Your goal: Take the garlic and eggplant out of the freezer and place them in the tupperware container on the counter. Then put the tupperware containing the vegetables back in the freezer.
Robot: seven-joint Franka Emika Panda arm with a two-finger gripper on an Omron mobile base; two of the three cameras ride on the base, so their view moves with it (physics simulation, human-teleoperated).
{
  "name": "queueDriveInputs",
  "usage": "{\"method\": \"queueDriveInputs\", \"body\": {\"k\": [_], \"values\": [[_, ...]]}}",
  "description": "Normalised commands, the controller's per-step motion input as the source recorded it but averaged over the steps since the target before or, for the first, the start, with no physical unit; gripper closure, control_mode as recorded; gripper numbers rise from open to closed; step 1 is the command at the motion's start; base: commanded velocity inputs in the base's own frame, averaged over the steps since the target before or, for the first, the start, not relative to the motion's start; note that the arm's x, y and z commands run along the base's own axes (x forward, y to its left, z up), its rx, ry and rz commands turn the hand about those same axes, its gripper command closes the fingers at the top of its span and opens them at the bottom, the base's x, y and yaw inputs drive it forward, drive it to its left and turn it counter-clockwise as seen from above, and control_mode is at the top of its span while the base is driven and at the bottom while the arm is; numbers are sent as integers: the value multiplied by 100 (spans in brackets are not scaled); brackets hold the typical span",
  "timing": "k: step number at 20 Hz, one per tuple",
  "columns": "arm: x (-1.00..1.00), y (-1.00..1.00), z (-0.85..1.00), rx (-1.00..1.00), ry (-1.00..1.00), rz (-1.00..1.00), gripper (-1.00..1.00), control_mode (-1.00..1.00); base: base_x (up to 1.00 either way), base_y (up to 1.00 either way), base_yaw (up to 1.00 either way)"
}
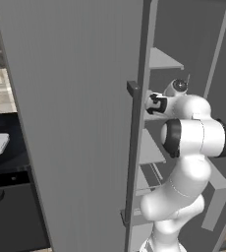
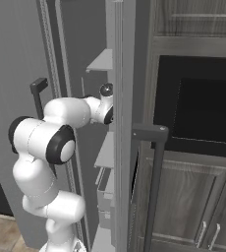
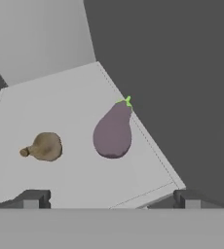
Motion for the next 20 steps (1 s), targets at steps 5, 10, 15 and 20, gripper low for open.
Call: {"method": "queueDriveInputs", "body": {"k": [5, 10, 15, 20], "values": [[19, -3, -6, 0, 4, 0, -100, -100, 0, 0, 0], [19, -6, -15, 0, 7, 0, -100, -100, 0, 0, 0], [10, -17, -20, 0, 7, 0, -100, -100, 0, 0, 0], [9, -19, -14, 0, 5, 0, -100, -100, 0, 0, 0]]}}
